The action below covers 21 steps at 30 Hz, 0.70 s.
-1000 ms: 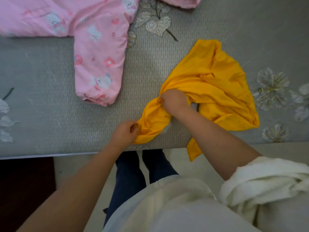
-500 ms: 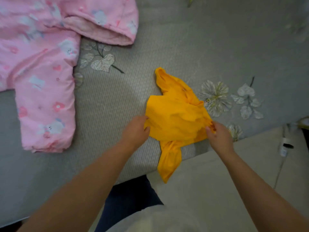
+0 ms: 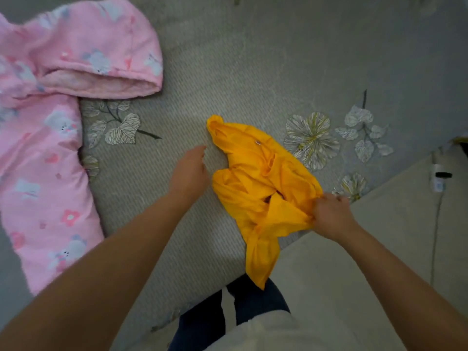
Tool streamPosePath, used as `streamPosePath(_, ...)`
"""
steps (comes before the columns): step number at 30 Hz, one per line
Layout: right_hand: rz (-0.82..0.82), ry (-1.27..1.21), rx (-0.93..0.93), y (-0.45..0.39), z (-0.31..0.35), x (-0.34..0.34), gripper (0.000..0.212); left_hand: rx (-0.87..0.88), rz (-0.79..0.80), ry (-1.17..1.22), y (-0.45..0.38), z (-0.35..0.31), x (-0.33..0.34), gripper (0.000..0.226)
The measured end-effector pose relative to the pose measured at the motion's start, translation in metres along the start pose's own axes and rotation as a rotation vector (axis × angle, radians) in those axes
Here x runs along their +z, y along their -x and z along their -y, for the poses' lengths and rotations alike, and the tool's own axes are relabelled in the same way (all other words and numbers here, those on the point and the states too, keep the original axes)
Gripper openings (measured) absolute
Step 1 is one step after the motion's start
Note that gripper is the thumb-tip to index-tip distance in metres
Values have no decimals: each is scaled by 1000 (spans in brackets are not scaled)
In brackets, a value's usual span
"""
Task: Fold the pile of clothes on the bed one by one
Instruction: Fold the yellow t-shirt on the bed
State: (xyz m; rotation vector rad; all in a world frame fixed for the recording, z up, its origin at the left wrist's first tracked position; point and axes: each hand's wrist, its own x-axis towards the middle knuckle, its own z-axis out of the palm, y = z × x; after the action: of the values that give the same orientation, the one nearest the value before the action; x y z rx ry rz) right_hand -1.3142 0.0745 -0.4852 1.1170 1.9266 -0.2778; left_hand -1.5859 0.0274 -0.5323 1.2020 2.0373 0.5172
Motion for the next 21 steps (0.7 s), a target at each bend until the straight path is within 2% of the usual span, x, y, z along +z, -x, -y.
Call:
streamPosePath(2,7,-67,120,3,-22,1,20,12,47,-60,-22,-8,1,55)
streamPosePath(6,-393,-546,135,-22,-24,-14,26,-7,45,-165,-58,-13,2,67)
streamPosePath(7,-427,-607,94,-34,-17,-19,27,-12,49,-159,-64,-13,0,68)
streamPosePath(10,-327,-726,58,-75,4,-34,47,35,119,-167,-81,-13,-3,57)
streamPosePath(12,-251,-769,107,-97,7,-42,35,61,116,-151,-85,-17,-6,46)
streamPosePath(14,-209,-822,76,-103,0,-46,22,55,154,-146,-85,-24,-8,42)
streamPosePath(17,-293,-909,-60,-91,-21,-52,21,54,211,-198,-85,-38,-12,33)
streamPosePath(19,-405,-969,-91,-80,-40,-62,22,61,145,-189,-87,-53,-16,28)
streamPosePath(21,-490,-1147,-49,-71,-60,-81,23,75,34,-81,-88,-76,-25,26)
